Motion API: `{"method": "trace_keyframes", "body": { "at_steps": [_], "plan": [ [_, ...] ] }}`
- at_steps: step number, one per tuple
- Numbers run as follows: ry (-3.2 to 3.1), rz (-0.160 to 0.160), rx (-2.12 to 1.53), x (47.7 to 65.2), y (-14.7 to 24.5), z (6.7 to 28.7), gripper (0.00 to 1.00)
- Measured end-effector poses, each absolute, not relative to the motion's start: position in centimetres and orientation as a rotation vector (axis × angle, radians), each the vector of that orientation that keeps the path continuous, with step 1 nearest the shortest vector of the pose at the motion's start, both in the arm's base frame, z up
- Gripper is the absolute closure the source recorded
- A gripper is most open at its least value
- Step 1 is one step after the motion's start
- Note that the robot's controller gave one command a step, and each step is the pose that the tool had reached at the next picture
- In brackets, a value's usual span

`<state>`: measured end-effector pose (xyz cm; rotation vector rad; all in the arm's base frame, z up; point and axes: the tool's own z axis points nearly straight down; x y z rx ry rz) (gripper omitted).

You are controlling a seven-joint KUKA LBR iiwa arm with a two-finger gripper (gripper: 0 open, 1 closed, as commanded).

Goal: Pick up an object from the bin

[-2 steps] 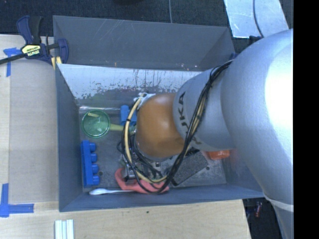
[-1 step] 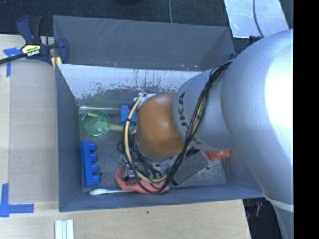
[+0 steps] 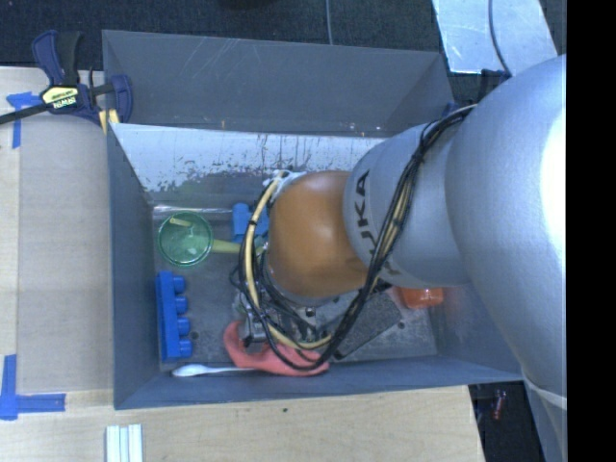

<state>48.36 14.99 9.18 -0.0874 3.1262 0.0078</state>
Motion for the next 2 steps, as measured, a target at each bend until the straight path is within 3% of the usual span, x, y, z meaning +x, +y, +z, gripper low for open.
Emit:
{"method": "trace_keyframes", "body": {
  "at_steps": [2],
  "plan": [
    [3.125, 0.008, -0.085, 48.4, 15.0, 11.6, 1.0]
  ]
}}
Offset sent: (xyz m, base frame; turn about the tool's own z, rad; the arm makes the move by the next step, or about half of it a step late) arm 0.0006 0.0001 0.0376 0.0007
